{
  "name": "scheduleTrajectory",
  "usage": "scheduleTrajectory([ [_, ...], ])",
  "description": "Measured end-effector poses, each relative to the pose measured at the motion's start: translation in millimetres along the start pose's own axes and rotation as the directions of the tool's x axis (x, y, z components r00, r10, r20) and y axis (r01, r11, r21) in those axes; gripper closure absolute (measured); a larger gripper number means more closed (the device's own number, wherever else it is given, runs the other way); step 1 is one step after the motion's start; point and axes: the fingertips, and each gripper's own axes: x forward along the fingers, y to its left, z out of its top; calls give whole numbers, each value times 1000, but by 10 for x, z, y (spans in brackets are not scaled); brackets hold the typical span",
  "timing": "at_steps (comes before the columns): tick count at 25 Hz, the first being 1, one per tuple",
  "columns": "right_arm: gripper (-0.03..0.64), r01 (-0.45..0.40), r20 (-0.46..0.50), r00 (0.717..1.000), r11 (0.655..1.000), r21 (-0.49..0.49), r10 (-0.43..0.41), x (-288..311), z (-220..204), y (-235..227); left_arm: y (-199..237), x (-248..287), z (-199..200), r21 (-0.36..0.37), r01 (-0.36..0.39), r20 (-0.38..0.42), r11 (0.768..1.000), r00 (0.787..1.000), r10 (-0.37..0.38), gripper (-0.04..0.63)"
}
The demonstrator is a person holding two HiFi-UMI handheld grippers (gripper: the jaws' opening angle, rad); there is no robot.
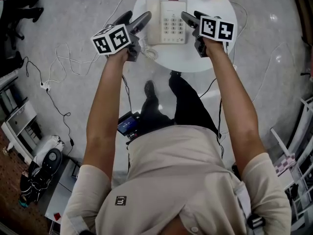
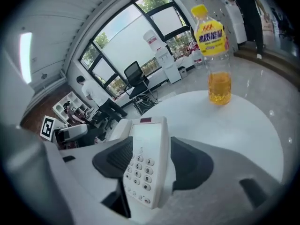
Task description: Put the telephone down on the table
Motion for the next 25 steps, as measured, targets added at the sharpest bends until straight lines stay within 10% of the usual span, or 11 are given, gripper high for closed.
scheduleTrajectory([
  [8, 423, -3, 110, 994, 999, -49, 9, -518, 215, 384, -400, -590, 420, 127, 25, 66, 992, 997, -34, 227],
  [18, 583, -27, 279, 958, 989, -143, 66, -1417, 747, 1261, -1040, -1487, 1011, 291, 77, 132, 954, 984, -119, 504],
  [25, 627, -35, 354, 926, 962, -271, 133, -1856, 862, 1783, -1244, -1983, 1100, 442, 60, 141, 895, 981, -136, 569],
])
